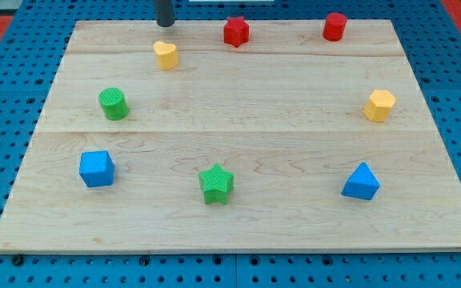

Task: Move the green star to the top center

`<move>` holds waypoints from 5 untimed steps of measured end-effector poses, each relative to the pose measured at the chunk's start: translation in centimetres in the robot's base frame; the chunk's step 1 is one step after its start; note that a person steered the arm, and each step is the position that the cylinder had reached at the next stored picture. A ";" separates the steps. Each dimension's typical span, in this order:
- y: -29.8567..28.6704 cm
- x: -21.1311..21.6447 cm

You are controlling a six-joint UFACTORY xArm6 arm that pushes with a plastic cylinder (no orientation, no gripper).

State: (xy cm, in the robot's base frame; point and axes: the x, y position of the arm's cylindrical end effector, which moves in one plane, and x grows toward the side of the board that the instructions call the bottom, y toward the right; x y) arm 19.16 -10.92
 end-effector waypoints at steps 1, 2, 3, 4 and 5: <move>6.8 0.0; 11.4 0.1; 13.9 0.2; 16.2 0.1; 16.7 0.0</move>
State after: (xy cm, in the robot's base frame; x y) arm 19.20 5.74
